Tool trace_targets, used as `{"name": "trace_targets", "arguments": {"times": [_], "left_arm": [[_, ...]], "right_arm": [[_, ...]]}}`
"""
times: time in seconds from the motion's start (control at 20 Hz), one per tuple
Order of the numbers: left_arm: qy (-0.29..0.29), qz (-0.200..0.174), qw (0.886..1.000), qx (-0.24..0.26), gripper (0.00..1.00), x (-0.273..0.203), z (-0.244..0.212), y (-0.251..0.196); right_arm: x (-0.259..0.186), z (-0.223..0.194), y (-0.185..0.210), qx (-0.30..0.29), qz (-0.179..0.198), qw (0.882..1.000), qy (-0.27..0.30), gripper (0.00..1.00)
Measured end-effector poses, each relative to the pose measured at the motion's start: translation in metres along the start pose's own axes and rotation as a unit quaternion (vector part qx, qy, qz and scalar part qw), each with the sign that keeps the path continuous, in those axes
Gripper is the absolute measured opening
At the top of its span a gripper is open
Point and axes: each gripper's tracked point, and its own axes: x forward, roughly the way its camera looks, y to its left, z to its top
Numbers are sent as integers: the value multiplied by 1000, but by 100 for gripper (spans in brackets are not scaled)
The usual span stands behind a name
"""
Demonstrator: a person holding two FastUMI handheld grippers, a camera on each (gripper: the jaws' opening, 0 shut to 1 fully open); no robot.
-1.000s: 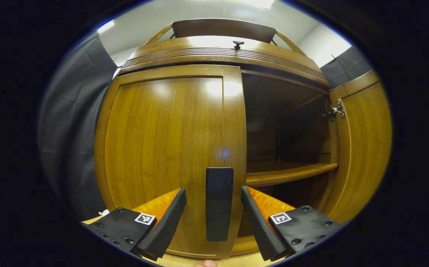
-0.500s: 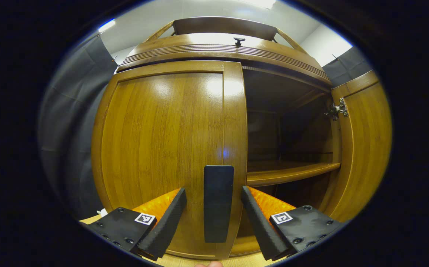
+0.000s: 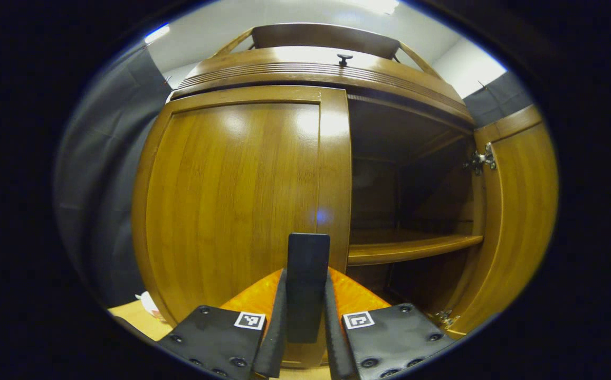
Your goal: Open the right door of the double-door shoe cabinet with the right hand, and open the left door with the left hand.
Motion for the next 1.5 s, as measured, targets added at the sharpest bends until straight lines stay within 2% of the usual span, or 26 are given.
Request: {"name": "trace_targets", "arguments": {"times": [0.1,0.15,0.2,0.4,0.6,0.85,1.0,1.15,1.3,1.4,1.5], "left_arm": [[10,-1,1000,9,34,-3,-1,1],[12,-2,1000,10,31,-3,-1,2],[15,-3,1000,11,35,-6,-2,2],[24,0,999,21,33,-24,1,6],[28,9,999,23,35,-64,7,16],[30,9,999,17,31,-107,12,36],[34,22,999,12,31,-127,17,49],[33,37,999,14,34,-144,21,64],[30,52,998,18,28,-168,29,77],[27,62,998,21,29,-179,32,90],[28,68,997,24,25,-189,35,100]], "right_arm": [[1,-2,0,-2,0,1000,4,92],[1,-2,-1,-4,-2,1000,5,99],[2,-2,-3,-6,-7,1000,4,99],[4,-2,-8,0,-16,1000,4,99],[1,3,-15,-4,-26,1000,1,99],[1,9,-16,-12,-29,1000,1,99],[1,10,-12,-16,-28,999,0,99],[1,10,-8,-22,-26,999,0,99],[1,10,-2,-22,-22,1000,3,99],[2,11,1,-25,-21,999,1,99],[3,11,2,-23,-22,999,0,99]]}}
